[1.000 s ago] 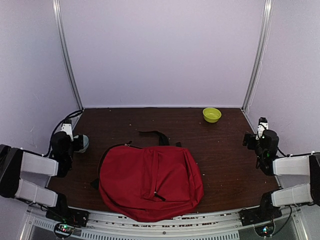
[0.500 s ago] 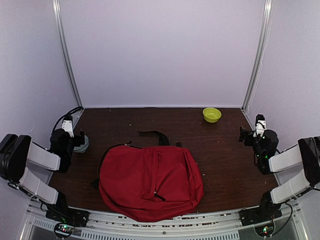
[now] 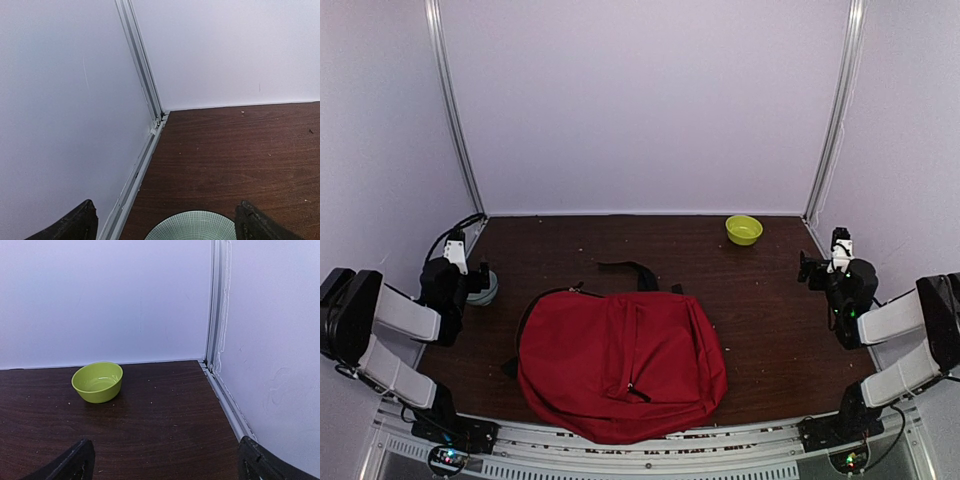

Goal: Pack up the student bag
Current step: Reset both arms

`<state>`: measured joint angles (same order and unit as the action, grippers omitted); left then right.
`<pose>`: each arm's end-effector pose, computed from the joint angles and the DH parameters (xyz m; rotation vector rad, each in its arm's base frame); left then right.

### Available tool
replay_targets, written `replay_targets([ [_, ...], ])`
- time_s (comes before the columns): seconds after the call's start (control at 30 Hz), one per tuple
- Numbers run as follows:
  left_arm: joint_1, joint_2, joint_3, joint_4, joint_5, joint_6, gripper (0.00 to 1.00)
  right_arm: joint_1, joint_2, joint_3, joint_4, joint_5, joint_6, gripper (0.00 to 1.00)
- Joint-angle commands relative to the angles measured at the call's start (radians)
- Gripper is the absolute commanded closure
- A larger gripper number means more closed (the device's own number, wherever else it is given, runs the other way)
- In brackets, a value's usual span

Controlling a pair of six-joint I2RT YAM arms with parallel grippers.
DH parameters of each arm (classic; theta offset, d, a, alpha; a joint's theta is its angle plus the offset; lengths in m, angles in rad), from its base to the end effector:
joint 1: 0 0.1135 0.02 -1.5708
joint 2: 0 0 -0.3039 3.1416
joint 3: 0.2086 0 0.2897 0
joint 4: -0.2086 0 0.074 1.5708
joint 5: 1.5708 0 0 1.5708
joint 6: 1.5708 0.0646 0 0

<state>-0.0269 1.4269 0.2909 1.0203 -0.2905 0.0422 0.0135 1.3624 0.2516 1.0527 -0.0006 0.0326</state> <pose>0.2856 0.0108 0.1668 -0.1601 1.6805 0.2563 0.2750 0.0038 0.1755 0.0151 1.6289 0.0359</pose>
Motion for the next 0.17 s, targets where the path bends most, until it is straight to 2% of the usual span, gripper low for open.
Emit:
replay_targets([
  [0.0,0.009,0.001,0.016,0.049,0.014,-0.002,0.02,0.005,0.0,0.003,0.029,-0.007,0.001,0.0],
  [0.13,0.009,0.001,0.017,0.049,0.013,-0.002,0.02,0.006,0.0,0.002,0.03,-0.005,-0.003,0.0],
])
